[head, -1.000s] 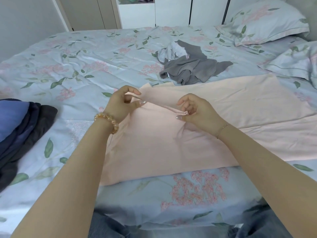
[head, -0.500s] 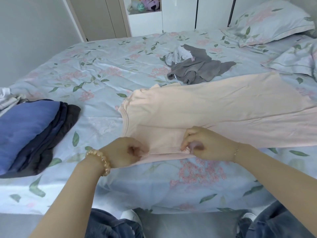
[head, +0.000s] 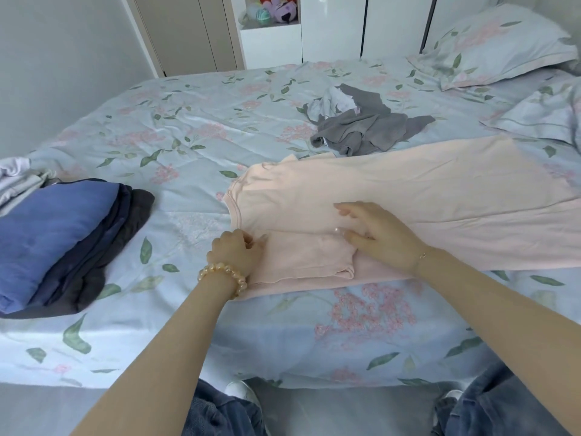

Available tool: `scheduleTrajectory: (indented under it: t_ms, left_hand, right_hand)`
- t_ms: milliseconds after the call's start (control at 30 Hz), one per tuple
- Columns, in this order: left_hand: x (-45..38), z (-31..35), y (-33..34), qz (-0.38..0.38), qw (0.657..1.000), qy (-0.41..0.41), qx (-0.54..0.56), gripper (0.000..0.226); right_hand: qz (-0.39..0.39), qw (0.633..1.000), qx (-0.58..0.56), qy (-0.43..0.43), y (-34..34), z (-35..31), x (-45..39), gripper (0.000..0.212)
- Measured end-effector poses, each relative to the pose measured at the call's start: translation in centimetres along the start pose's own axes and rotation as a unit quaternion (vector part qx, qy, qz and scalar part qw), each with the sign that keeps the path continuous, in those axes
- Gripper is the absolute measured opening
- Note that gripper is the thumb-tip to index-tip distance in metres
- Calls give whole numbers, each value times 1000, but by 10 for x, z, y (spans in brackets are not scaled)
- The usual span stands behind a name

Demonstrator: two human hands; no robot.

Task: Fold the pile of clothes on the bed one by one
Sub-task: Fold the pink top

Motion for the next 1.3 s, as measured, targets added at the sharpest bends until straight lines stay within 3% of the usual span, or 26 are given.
scheduleTrajectory:
  t_ms: [100,167,233,433,567,700,833,967,1200,1300]
  left_hand:
    - [2,11,4,49,995,35,-77,40]
    - [4,15,-3,87,993,74,-43,34]
    - [2,17,-11,106,989,106,1,28]
    - [3,19,6,84,985,85,-121,24]
    - [10,57,9,161,968,127,-145,53]
    - [22,129,43,61,963,246,-90,35]
    - [31,167,88,-16,950,292,-105,35]
    - [20,178,96,-31,952,284,-111,27]
    - [14,184,83,6,954,297,-34,11]
    - [13,187,83,5,956,293,-32,11]
  right_hand:
    - [-26,998,29,51,-11,30,-6,24]
    - [-75,994,-10,84,-12,45,-3,17]
    - [-75,992,-40,95,-13,51,-1,15]
    - [-54,991,-54,113,-33,78,12,8]
    - [-25,983,-32,178,-64,127,35,19]
    - [12,966,19,259,-97,177,70,25]
    - [38,934,143,326,-121,233,112,27]
    - [132,897,180,381,-129,256,140,15]
    - [210,891,207,346,-141,264,135,16]
    - [157,904,200,343,-141,270,135,29]
Point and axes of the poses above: each hand's wrist, its own x-axis away from the middle knuckle, its own y-axis out of the palm, z = x × y, the point moved 3 cm from there along -x, towards the middle knuckle, and after that the axes turned 4 degrees about x, right-handed, at the moved point
